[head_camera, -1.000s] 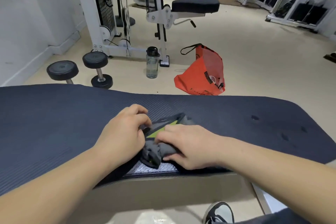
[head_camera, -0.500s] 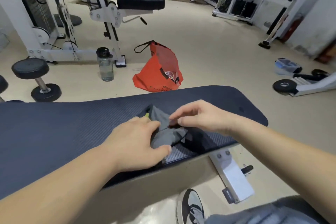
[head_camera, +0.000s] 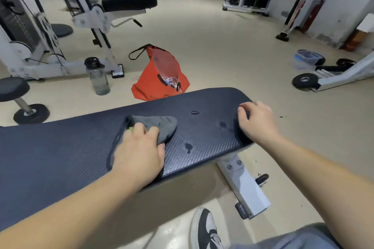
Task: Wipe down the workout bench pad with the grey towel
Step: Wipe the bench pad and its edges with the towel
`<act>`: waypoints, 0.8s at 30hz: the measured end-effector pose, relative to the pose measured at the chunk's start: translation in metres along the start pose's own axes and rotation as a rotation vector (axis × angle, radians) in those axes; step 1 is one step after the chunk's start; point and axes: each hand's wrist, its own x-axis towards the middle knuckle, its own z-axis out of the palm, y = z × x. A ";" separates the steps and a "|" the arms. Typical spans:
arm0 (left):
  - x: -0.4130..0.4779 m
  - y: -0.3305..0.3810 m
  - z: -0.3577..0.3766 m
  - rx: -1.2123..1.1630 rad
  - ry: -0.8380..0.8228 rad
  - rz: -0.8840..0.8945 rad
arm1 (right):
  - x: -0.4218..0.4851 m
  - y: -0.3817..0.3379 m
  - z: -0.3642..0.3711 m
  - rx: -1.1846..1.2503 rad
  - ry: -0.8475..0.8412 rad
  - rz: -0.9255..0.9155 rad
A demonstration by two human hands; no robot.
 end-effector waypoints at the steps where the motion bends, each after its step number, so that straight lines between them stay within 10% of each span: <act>1: -0.010 0.014 0.003 0.013 -0.013 0.057 | 0.004 0.009 0.000 -0.004 0.018 0.027; 5: -0.010 0.040 0.009 0.096 -0.015 0.229 | 0.018 0.034 0.000 0.062 0.099 0.143; 10: 0.029 0.067 0.007 0.118 -0.014 0.001 | 0.023 0.054 0.011 0.141 0.046 0.211; 16: 0.009 0.082 0.007 0.140 -0.069 0.338 | 0.035 0.060 0.017 0.228 0.072 0.264; 24: 0.094 0.074 0.015 0.035 -0.018 -0.124 | 0.041 0.061 0.028 0.302 0.123 0.290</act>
